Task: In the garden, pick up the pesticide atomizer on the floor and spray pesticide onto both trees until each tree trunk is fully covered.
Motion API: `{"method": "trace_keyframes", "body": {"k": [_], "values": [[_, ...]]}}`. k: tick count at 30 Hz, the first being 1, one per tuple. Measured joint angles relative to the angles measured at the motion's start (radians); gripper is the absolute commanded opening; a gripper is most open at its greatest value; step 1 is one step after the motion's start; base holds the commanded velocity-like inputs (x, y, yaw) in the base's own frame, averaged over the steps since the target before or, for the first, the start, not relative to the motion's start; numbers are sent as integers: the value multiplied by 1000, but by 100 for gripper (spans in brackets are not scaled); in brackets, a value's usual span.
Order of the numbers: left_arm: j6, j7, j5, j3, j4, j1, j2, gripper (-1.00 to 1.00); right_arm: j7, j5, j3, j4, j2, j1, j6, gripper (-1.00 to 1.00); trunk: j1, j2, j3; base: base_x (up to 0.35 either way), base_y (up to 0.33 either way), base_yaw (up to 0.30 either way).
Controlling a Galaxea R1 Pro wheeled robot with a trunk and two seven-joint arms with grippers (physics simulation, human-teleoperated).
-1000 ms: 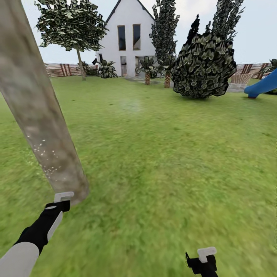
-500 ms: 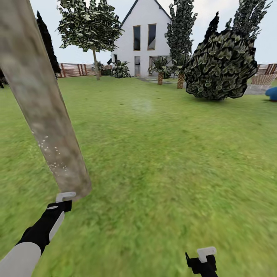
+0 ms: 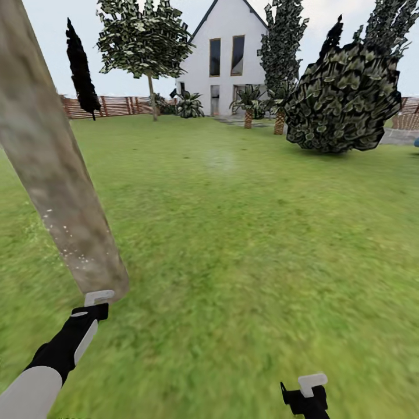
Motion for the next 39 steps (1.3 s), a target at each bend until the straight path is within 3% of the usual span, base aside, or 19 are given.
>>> {"method": "trace_keyframes", "body": {"k": [16,28,39], "values": [[0,0,2,0,0,0,-1,-100,0,-1,0,0,0,0,0,100,0,0,0,153,-266,271],[0,0,1,0,-13,0,-18,-100,0,-1,0,-2,-2,0,0,100,0,0,0,84,-266,17],[1,1,-2,0,-16,-1,-13,-100,-2,-2,0,0,-3,2,0,100,0,0,0,125,-210,258]]}}
